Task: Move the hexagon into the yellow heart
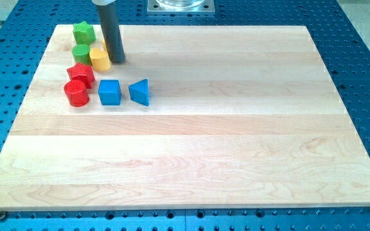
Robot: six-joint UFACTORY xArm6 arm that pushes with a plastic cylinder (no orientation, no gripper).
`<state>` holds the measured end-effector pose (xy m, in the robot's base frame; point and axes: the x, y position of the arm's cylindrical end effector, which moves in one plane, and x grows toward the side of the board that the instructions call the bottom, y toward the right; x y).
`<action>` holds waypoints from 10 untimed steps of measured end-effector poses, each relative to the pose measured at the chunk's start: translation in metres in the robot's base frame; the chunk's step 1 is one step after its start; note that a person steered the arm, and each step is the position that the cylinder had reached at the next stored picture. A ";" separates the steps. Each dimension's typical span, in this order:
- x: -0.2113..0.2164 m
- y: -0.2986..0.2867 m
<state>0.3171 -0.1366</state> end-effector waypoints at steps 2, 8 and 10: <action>0.022 -0.020; 0.009 0.017; 0.109 0.128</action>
